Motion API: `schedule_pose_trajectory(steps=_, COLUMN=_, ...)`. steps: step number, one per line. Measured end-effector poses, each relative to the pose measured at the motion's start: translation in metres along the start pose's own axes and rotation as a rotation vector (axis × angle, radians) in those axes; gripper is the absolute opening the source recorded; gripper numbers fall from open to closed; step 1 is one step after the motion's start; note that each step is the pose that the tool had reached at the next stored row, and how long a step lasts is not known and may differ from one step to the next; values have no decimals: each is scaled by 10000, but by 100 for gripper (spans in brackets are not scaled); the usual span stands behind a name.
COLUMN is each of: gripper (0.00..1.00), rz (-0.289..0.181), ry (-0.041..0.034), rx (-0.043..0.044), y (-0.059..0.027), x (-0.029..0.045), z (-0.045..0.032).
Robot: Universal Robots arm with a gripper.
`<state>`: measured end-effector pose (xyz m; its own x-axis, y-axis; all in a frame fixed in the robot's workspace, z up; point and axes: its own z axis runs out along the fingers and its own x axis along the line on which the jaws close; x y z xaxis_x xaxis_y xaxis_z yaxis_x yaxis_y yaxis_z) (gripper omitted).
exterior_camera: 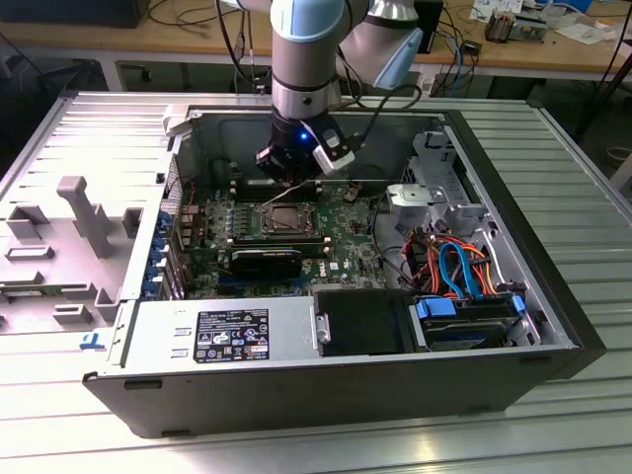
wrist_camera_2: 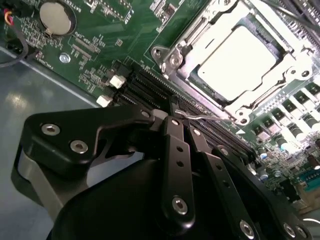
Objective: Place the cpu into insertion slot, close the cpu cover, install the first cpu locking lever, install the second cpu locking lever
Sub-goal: 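Install the first cpu locking lever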
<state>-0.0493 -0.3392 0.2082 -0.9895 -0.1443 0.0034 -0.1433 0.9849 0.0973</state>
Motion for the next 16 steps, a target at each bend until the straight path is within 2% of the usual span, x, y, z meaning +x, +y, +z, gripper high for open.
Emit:
schedule_pose_trajectory(steps=3, gripper=11, rz=-4, ry=3, rx=1, y=2, x=0, z=-8)
schedule_pose_trajectory(steps=4, gripper=11, rz=-4, ry=2, rx=0, y=6, x=1, z=-46)
schedule_pose_trajectory(steps=6, gripper=11, rz=-4, ry=2, rx=0, y=19, x=2, z=-181)
schedule_pose_trajectory(steps=8, gripper=11, rz=-7, ry=-28, rx=4, y=36, x=51, z=-286)
schedule_pose_trajectory(steps=12, gripper=11, rz=-12, ry=-71, rx=10, y=50, x=140, z=-289)
schedule_pose_trajectory(steps=16, gripper=11, rz=-17, ry=-85, rx=12, y=93, x=169, z=-288)
